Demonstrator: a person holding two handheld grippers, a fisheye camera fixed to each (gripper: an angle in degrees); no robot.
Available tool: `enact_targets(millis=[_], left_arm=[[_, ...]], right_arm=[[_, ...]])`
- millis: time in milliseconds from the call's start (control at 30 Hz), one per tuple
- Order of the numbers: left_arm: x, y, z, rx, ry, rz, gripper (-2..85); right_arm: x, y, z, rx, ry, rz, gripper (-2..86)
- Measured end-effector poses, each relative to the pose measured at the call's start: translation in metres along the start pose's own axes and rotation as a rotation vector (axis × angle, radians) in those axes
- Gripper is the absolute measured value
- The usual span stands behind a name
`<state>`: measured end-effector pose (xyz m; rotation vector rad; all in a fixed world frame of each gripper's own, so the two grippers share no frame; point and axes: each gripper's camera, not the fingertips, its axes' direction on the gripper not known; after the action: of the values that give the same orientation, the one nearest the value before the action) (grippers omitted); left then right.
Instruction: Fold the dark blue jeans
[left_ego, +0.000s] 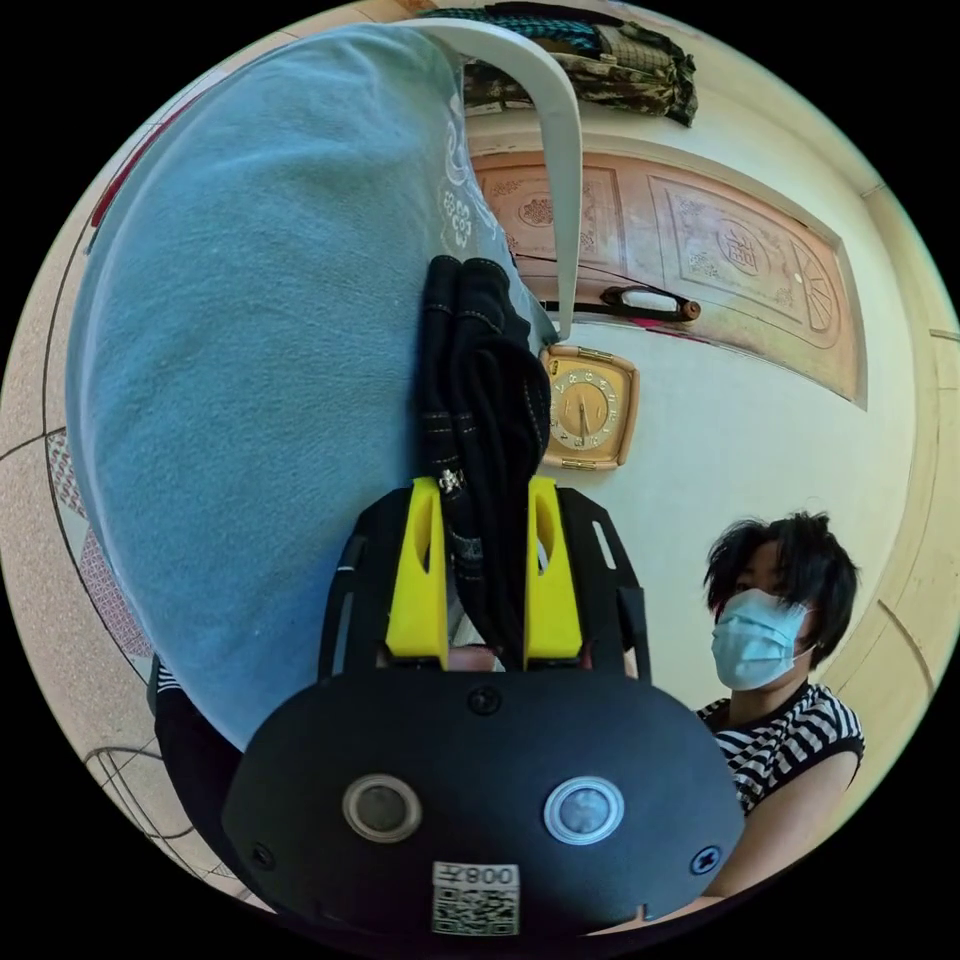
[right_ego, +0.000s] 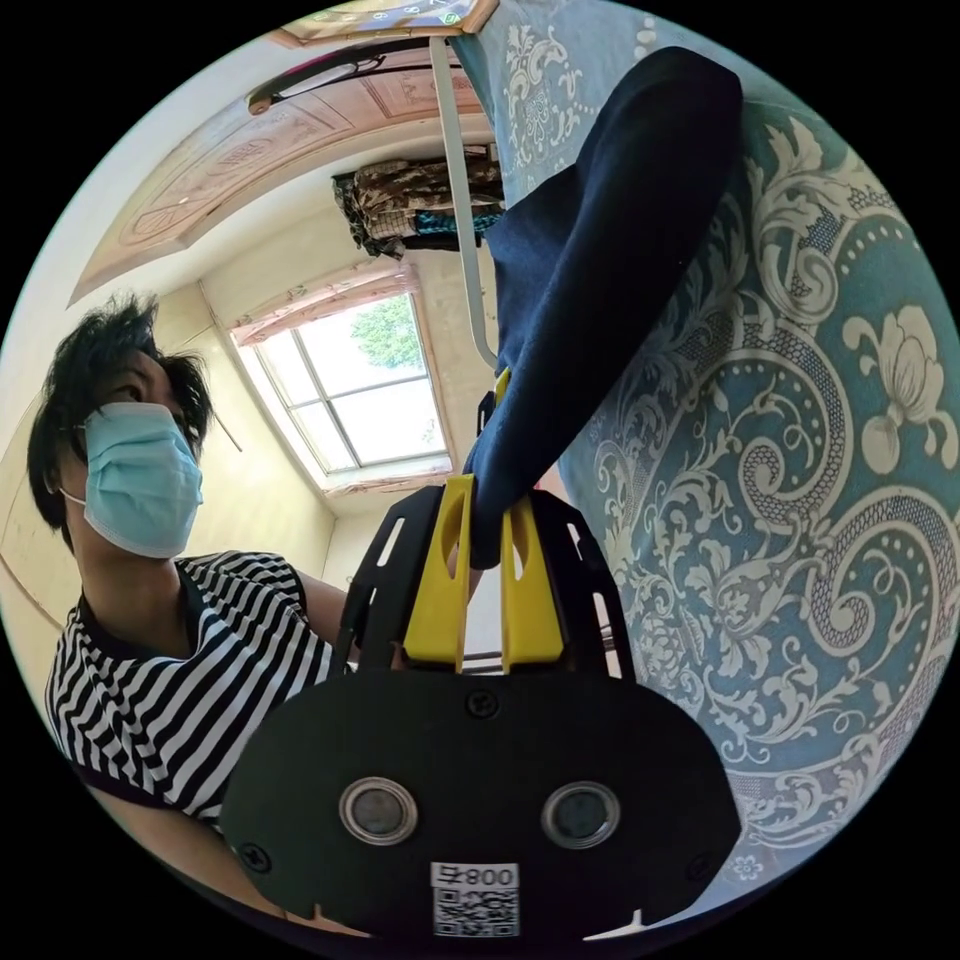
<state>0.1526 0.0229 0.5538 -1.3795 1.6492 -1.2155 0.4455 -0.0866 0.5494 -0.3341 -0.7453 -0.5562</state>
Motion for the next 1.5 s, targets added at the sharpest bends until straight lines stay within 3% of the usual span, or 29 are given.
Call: enact_targets(millis=[500,800,1100,1500], left_arm=[[0.022,0.103,0.089,-0.13,-0.142,0.017,8.1],[0.039,0.184,0.187,-0.422,-0.24,-0.004,7.9],[0.023,0.257,0.327,-0.792,-0.216,-0.006,7.8],[-0.013,0.357,0.518,-1.231,-0.194,0.181,7.8]], right_arm=[[-0.001,0.162,0.019,0.131,0.015,0.007,0.4],[-0.018,0.333,0.03,0.284,0.023,0.055,0.1],[-0.042,0.525,0.066,0.649,0.075,0.086,0.1],[-0.029,0.752,0.154,1.071,0.034,0.071,-0.1]])
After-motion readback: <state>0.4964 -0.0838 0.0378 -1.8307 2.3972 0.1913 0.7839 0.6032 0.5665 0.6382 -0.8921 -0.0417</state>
